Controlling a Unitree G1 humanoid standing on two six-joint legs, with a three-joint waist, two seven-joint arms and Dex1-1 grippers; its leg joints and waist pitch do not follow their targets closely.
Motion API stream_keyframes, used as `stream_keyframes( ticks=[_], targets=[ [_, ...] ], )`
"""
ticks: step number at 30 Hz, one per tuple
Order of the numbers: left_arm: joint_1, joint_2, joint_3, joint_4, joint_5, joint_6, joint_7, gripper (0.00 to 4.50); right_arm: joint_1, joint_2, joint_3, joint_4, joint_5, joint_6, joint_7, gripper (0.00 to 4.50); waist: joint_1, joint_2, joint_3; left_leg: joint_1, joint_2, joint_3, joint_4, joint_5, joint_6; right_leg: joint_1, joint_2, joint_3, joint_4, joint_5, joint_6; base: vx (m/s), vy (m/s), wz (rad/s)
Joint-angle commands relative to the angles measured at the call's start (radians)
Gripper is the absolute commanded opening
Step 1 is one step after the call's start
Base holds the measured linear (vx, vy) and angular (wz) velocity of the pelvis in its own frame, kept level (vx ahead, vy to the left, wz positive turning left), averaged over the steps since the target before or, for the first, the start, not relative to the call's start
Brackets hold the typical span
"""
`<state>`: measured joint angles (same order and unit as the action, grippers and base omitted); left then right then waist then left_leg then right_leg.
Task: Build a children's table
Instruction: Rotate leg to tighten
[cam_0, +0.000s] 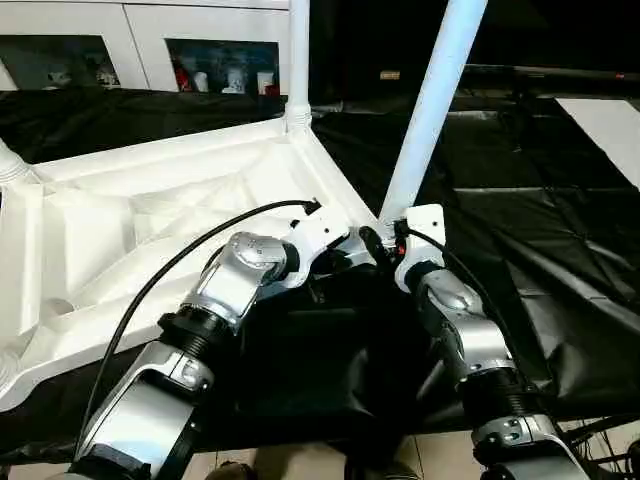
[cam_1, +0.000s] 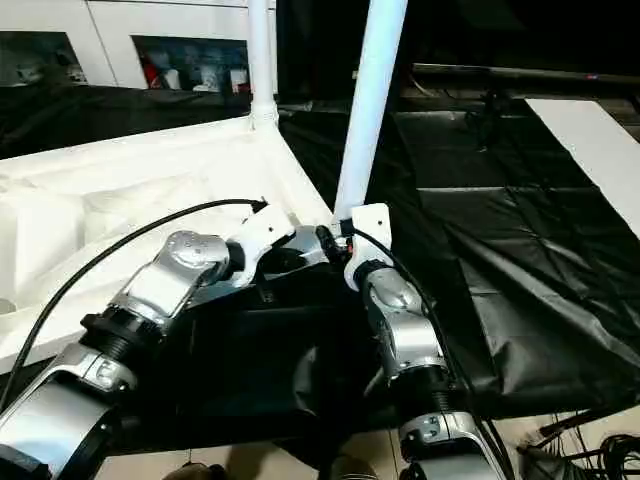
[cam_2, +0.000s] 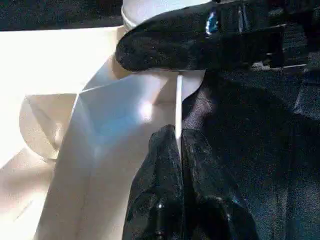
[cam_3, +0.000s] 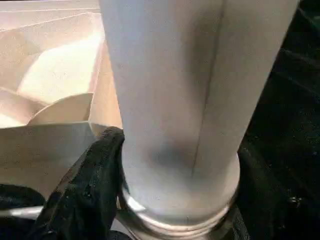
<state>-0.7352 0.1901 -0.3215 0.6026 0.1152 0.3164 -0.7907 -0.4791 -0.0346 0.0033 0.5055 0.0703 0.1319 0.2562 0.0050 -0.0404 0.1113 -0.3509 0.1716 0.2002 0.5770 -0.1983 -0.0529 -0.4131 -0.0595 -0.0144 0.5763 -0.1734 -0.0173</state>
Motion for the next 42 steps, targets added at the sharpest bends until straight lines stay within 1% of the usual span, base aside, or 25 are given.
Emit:
stream_keyframes(
  ticks=[1, 3, 4, 6, 9, 10, 11, 12, 13, 15, 16, 17, 19, 21, 22, 23, 25, 26, 27, 29, 31, 33, 34, 38, 42],
  targets=[
    [0.037, 0.027, -0.019, 0.026, 0.035, 0.021, 0.025, 0.0, 0.031, -0.01, 0.064, -0.037, 0.029, 0.026, 0.136, 3.51, 0.0, -0.002, -0.045, 0.002, 0.052, -0.03, -0.083, -0.291, 0.038, 0.03, -0.075, 0.041, -0.079, -0.38, -0.167, 0.0, 0.0, 0.0],
    [0.038, 0.031, -0.02, 0.022, 0.034, 0.02, 0.02, 0.0, 0.031, -0.017, 0.068, -0.043, 0.031, 0.029, 0.152, 3.65, 0.0, -0.003, -0.047, -0.002, 0.053, -0.029, -0.083, -0.257, 0.05, 0.032, -0.075, 0.041, -0.076, -0.357, -0.173, 0.0, 0.0, 0.0],
    [0.042, 0.038, -0.019, 0.012, 0.032, 0.02, 0.012, 0.0, 0.03, -0.031, 0.075, -0.053, 0.039, 0.037, 0.189, 3.65, -0.004, -0.007, -0.047, -0.005, 0.054, -0.029, -0.082, -0.239, 0.054, 0.033, -0.076, 0.04, -0.074, -0.344, -0.18, 0.0, 0.0, 0.0],
    [0.061, 0.065, -0.018, -0.036, 0.028, 0.021, -0.027, 0.0, 0.022, -0.091, 0.095, -0.077, 0.065, 0.056, 0.308, 3.85, -0.002, -0.008, -0.047, -0.003, 0.054, -0.027, -0.079, -0.226, 0.064, 0.036, -0.076, 0.04, -0.074, -0.339, -0.187, 0.0, 0.0, 0.0],
    [0.073, 0.082, -0.021, -0.066, 0.02, 0.02, -0.057, 0.0, 0.018, -0.127, 0.101, -0.087, 0.082, 0.058, 0.384, 3.85, -0.005, -0.01, -0.05, -0.006, 0.054, -0.024, -0.076, -0.188, 0.083, 0.037, -0.076, 0.04, -0.069, -0.293, -0.205, 0.0, 0.0, 0.0],
    [0.085, 0.101, -0.027, -0.097, 0.009, 0.011, -0.094, 0.0, 0.023, -0.171, 0.115, -0.106, 0.097, 0.054, 0.482, 3.85, -0.006, -0.013, -0.052, -0.007, 0.053, -0.023, -0.074, -0.172, 0.091, 0.04, -0.076, 0.038, -0.067, -0.276, -0.212, 0.0, 0.0, 0.0],
    [0.093, 0.116, -0.033, -0.116, 0.003, -0.001, -0.121, 0.0, 0.026, -0.197, 0.122, -0.117, 0.104, 0.051, 0.534, 3.85, -0.006, -0.014, -0.054, -0.01, 0.053, -0.024, -0.072, -0.145, 0.105, 0.047, -0.076, 0.038, -0.062, -0.24, -0.221, 0.0, 0.0, 0.0],
    [0.099, 0.124, -0.037, -0.127, -0.001, -0.009, -0.137, 0.0, 0.028, -0.212, 0.126, -0.124, 0.107, 0.05, 0.565, 3.85, -0.008, -0.014, -0.055, -0.011, 0.054, -0.022, -0.07, -0.134, 0.114, 0.045, -0.075, 0.037, -0.06, -0.222, -0.228, 0.0, 0.0, 0.0],
    [0.112, 0.144, -0.045, -0.157, -0.014, -0.01, -0.179, 0.0, 0.03, -0.242, 0.136, -0.137, 0.108, 0.043, 0.621, 3.85, -0.009, -0.011, -0.057, -0.009, 0.055, -0.019, -0.067, -0.108, 0.128, 0.045, -0.074, 0.037, -0.055, -0.173, -0.246, 0.0, 0.0, 0.0],
    [0.123, 0.159, -0.052, -0.179, -0.025, -0.009, -0.209, 0.0, 0.032, -0.263, 0.143, -0.146, 0.113, 0.043, 0.666, 3.85, -0.009, -0.013, -0.067, -0.011, 0.052, -0.015, -0.058, -0.019, 0.162, 0.052, -0.072, 0.037, -0.034, -0.014, -0.285, 0.0, 0.0, 0.0],
    [0.127, 0.165, -0.055, -0.188, -0.028, -0.012, -0.222, 0.0, 0.033, -0.27, 0.145, -0.149, 0.116, 0.045, 0.683, 3.85, -0.008, -0.013, -0.068, -0.011, 0.052, -0.015, -0.055, 0.005, 0.172, 0.055, -0.071, 0.037, -0.029, 0.033, -0.296, 0.0, 0.0, 0.0],
    [0.135, 0.176, -0.061, -0.204, -0.034, -0.022, -0.246, 0.0, 0.035, -0.283, 0.15, -0.156, 0.125, 0.047, 0.714, 3.85, -0.007, -0.014, -0.071, -0.013, 0.051, -0.014, -0.051, 0.042, 0.195, 0.056, -0.069, 0.036, -0.02, 0.111, -0.315, 0.0, 0.0, 0.0],
    [0.145, 0.189, -0.067, -0.228, -0.046, -0.023, -0.281, 0.0, 0.037, -0.297, 0.156, -0.163, 0.137, 0.05, 0.749, 3.85, -0.007, -0.013, -0.069, -0.015, 0.054, -0.013, -0.048, 0.058, 0.22, 0.053, -0.069, 0.034, -0.015, 0.153, -0.335, 0.0, 0.0, 0.0],
    [0.157, 0.198, -0.071, -0.254, -0.062, -0.021, -0.316, 0.0, 0.037, -0.303, 0.163, -0.165, 0.142, 0.047, 0.771, 3.85, -0.006, -0.011, -0.064, -0.011, 0.057, -0.012, -0.05, 0.016, 0.214, 0.048, -0.07, 0.031, -0.023, 0.079, -0.334, 0.0, 0.0, 0.0],
    [0.162, 0.201, -0.075, -0.268, -0.067, -0.021, -0.331, 0.0, 0.039, -0.305, 0.17, -0.165, 0.14, 0.039, 0.785, 3.85, -0.007, -0.011, -0.06, -0.011, 0.06, -0.014, -0.053, -0.022, 0.195, 0.046, -0.072, 0.03, -0.03, 0.006, -0.329, 0.0, 0.0, 0.0],
    [0.164, 0.202, -0.077, -0.274, -0.071, -0.023, -0.339, 0.0, 0.04, -0.304, 0.172, -0.163, 0.136, 0.032, 0.783, 3.85, -0.007, -0.011, -0.058, -0.01, 0.06, -0.014, -0.055, -0.043, 0.184, 0.045, -0.072, 0.03, -0.034, -0.035, -0.323, 0.0, 0.0, 0.0],
    [0.171, 0.207, -0.079, -0.291, -0.077, -0.022, -0.356, 0.0, 0.038, -0.301, 0.173, -0.155, 0.134, 0.018, 0.784, 3.85, -0.006, -0.008, -0.054, -0.005, 0.061, -0.016, -0.059, -0.115, 0.131, 0.04, -0.073, 0.032, -0.047, -0.17, -0.292, 0.0, 0.0, 0.0],
    [0.173, 0.209, -0.08, -0.298, -0.079, -0.018, -0.361, 0.0, 0.036, -0.299, 0.173, -0.151, 0.132, 0.012, 0.783, 3.85, -0.007, -0.008, -0.054, -0.005, 0.06, -0.016, -0.06, -0.127, 0.114, 0.039, -0.072, 0.033, -0.048, -0.193, -0.282, 0.0, 0.0, 0.0],
    [0.177, 0.213, -0.082, -0.311, -0.085, -0.012, -0.369, 0.0, 0.032, -0.297, 0.174, -0.139, 0.12, -0.011, 0.778, 3.85, -0.007, -0.008, -0.054, -0.005, 0.06, -0.017, -0.061, -0.128, 0.102, 0.038, -0.072, 0.034, -0.048, -0.196, -0.276, 0.0, 0.0, 0.0],
    [0.181, 0.219, -0.086, -0.324, -0.093, -0.015, -0.382, 0.0, 0.027, -0.293, 0.174, -0.125, 0.1, -0.043, 0.77, 3.85, -0.004, -0.007, -0.057, -0.003, 0.06, -0.016, -0.059, -0.123, 0.097, 0.037, -0.072, 0.035, -0.045, -0.183, -0.275, 0.0, 0.0, 0.0],
    [0.185, 0.223, -0.087, -0.338, -0.1, -0.007, -0.393, 0.0, 0.021, -0.29, 0.168, -0.114, 0.088, -0.073, 0.752, 3.85, 0.001, -0.007, -0.06, -0.004, 0.059, -0.014, -0.057, -0.083, 0.107, 0.038, -0.071, 0.036, -0.035, -0.105, -0.288, 0.0, 0.0, 0.0],
    [0.187, 0.225, -0.085, -0.343, -0.102, -0.004, -0.39, 0.0, 0.017, -0.295, 0.162, -0.118, 0.096, -0.067, 0.762, 3.85, 0.007, -0.006, -0.062, 0.0, 0.06, -0.011, -0.055, -0.059, 0.125, 0.038, -0.068, 0.036, -0.03, -0.049, -0.3, 0.0, 0.0, 0.0],
    [0.187, 0.225, -0.085, -0.344, -0.102, -0.004, -0.39, 0.0, 0.016, -0.296, 0.162, -0.119, 0.095, -0.067, 0.764, 3.85, 0.01, -0.007, -0.061, -0.005, 0.058, -0.012, -0.055, -0.046, 0.133, 0.042, -0.068, 0.035, -0.028, -0.036, -0.3, 0.0, 0.0, 0.0],
    [0.186, 0.226, -0.083, -0.339, -0.097, -0.005, -0.389, 0.0, 0.023, -0.309, 0.176, -0.13, 0.096, -0.066, 0.802, 3.85, 0.01, -0.009, -0.062, -0.006, 0.057, -0.013, -0.054, -0.063, 0.129, 0.044, -0.07, 0.035, -0.031, -0.069, -0.294, 0.0, 0.0, 0.0],
    [0.186, 0.224, -0.079, -0.339, -0.092, -0.002, -0.394, 0.0, 0.031, -0.319, 0.192, -0.123, 0.09, -0.082, 0.831, 3.85, 0.013, -0.011, -0.064, -0.006, 0.056, -0.012, -0.051, -0.053, 0.133, 0.045, -0.069, 0.035, -0.029, -0.064, -0.29, 0.0, 0.0, 0.0]
  ],
)
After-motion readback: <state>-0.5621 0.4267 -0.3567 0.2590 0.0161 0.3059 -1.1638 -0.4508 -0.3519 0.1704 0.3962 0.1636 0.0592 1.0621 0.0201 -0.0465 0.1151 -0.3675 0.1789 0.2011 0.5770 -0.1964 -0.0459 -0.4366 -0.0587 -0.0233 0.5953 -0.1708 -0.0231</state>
